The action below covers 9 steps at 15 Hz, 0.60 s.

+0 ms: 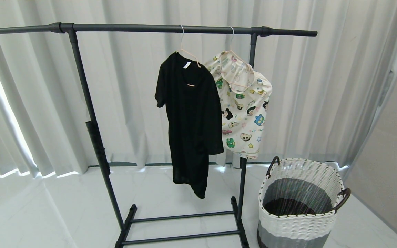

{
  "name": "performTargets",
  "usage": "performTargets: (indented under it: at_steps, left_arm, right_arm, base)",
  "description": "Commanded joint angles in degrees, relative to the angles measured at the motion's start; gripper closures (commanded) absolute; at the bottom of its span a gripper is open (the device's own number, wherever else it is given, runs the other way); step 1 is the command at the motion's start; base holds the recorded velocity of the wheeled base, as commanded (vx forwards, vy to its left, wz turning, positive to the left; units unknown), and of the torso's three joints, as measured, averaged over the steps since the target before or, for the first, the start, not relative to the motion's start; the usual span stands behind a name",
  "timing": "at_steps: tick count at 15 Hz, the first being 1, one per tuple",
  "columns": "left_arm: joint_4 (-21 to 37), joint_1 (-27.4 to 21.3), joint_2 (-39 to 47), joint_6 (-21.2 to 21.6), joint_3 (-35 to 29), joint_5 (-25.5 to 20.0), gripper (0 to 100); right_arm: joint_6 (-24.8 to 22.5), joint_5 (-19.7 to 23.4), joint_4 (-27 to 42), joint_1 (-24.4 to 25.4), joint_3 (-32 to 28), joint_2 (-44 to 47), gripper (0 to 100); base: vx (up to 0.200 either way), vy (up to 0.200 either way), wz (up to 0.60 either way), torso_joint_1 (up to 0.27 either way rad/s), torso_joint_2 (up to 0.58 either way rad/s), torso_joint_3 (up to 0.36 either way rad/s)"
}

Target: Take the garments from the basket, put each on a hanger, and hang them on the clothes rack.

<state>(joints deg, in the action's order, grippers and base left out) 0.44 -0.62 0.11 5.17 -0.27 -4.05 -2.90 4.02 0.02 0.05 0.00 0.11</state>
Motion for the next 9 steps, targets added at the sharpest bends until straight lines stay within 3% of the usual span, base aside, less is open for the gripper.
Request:
performTargets:
  at_steps: [1, 9]
  left_arm:
    - [0.0, 0.01, -0.02, 0.02, 0.0, 0.0, 0]
    - [0.0, 0.01, -0.02, 0.02, 0.0, -0.08, 0]
  right_arm:
    - [-0.09, 0.02, -0.02, 0.04, 0.0, -0.11, 0]
    - [-0.35, -0.16, -0.02, 0.04, 0.0, -0.11, 0]
  base:
    - [0.0, 0.0, 0.0, 0.0, 0.0, 0.0]
    - [0.0, 0.0, 0.0, 0.0, 0.0, 0.0]
